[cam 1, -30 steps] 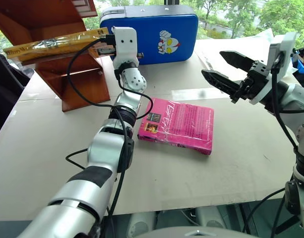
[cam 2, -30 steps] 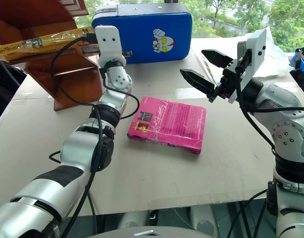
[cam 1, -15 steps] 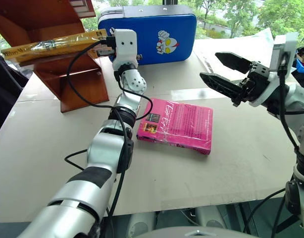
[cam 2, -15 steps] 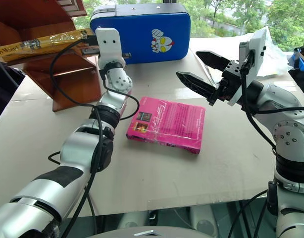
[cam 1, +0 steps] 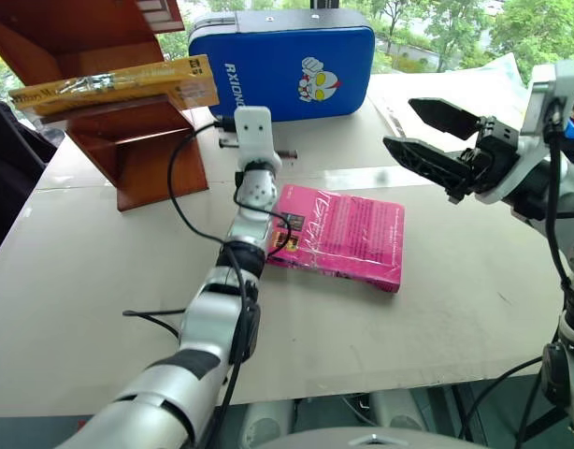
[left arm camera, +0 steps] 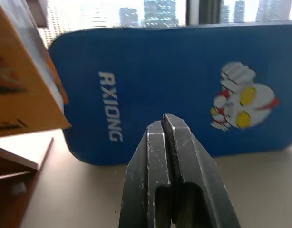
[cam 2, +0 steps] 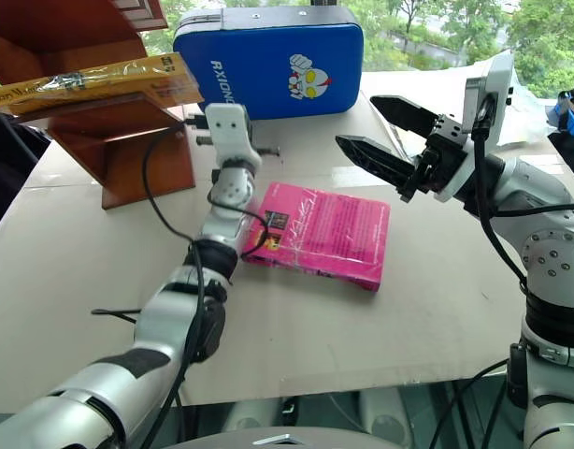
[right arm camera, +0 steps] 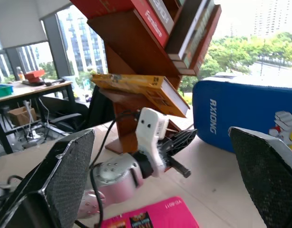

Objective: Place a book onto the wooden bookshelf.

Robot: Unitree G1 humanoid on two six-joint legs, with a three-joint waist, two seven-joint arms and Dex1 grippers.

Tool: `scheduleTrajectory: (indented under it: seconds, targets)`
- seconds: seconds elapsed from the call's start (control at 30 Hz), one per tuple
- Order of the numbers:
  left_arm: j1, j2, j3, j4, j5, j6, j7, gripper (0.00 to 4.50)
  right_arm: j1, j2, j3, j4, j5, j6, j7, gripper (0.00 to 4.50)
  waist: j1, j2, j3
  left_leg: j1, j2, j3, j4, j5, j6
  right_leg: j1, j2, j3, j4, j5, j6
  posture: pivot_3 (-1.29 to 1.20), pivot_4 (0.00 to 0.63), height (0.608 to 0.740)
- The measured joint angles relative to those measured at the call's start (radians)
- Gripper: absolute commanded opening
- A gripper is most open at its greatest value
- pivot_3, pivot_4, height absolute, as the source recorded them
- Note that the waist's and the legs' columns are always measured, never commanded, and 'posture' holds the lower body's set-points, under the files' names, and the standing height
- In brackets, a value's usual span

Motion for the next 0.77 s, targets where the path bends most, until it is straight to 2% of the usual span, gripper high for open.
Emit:
scheduleTrajectory:
  seconds: [0.03,0.07,0.17,0.23,0.33,0.47,0.57,0.63,0.77]
  targets:
    - [0.069,0.016,-0.005,-0.102,-0.041,0.060,-0.057,0.02,0.034,-0.009,-0.001,0.001,-0.020,-0.010,0.009,4.50,-0.001,0.000,0.000,0.000,0.002,-0.001,0.000,0.000,0.000,0.000,0.000,0.001,0.000,0.000,0.000,0.00,0.150,0.740]
    - [0.191,0.070,-0.012,-0.282,-0.106,0.184,-0.140,0.02,0.094,-0.020,-0.002,0.001,-0.066,-0.042,0.029,4.50,-0.005,0.000,0.000,0.000,0.003,-0.001,-0.001,0.000,0.000,-0.001,0.001,0.002,0.000,0.000,0.000,0.00,0.150,0.740]
    - [0.423,0.212,0.028,-0.613,-0.235,0.427,-0.237,0.02,0.233,-0.053,-0.021,0.020,-0.162,-0.128,0.093,4.50,-0.002,0.001,0.000,0.002,0.004,-0.002,-0.001,0.000,0.000,0.000,0.001,0.002,0.001,0.000,0.000,0.00,0.150,0.740]
    - [0.569,0.291,0.090,-0.785,-0.313,0.555,-0.271,0.02,0.334,-0.079,-0.037,0.038,-0.222,-0.177,0.143,4.50,0.002,0.001,0.000,0.003,0.004,-0.002,-0.001,0.000,0.000,0.001,0.001,0.003,0.001,0.000,0.000,0.00,0.150,0.740]
    - [0.740,0.357,0.170,-0.974,-0.391,0.706,-0.286,0.02,0.480,-0.127,-0.032,0.088,-0.341,-0.281,0.237,4.50,0.020,0.001,-0.001,0.006,0.003,-0.001,0.001,0.000,0.000,0.005,0.001,0.001,-0.002,-0.003,-0.004,0.00,0.150,0.740]
    - [0.906,0.356,0.170,-1.103,-0.422,0.786,-0.286,0.02,0.586,-0.110,-0.033,0.215,-0.456,-0.449,0.323,4.50,0.026,0.001,-0.001,0.021,0.005,0.000,0.001,-0.001,0.000,0.022,0.002,0.001,-0.007,-0.005,0.000,0.00,0.150,0.740]
    - [1.057,0.366,0.085,-1.138,-0.365,0.741,-0.321,0.02,0.637,-0.047,-0.037,0.321,-0.480,-0.535,0.352,4.50,0.021,0.002,-0.003,0.022,0.005,-0.001,0.001,-0.001,0.000,0.022,0.001,0.002,-0.007,-0.005,0.000,0.00,0.150,0.740]
    - [1.064,0.377,0.044,-1.132,-0.293,0.664,-0.342,0.02,0.649,-0.026,-0.033,0.359,-0.496,-0.566,0.361,4.50,0.024,0.008,-0.006,0.021,0.005,-0.001,0.000,-0.001,0.000,0.021,0.002,0.002,-0.007,-0.005,-0.001,0.00,0.150,0.740]
    - [1.034,0.340,0.032,-1.103,-0.261,0.604,-0.354,0.02,0.648,-0.016,-0.032,0.378,-0.521,-0.615,0.368,4.50,0.027,0.009,-0.007,0.021,0.005,-0.001,0.000,-0.001,0.000,0.020,0.002,0.001,-0.007,-0.005,-0.001,0.00,0.150,0.740]
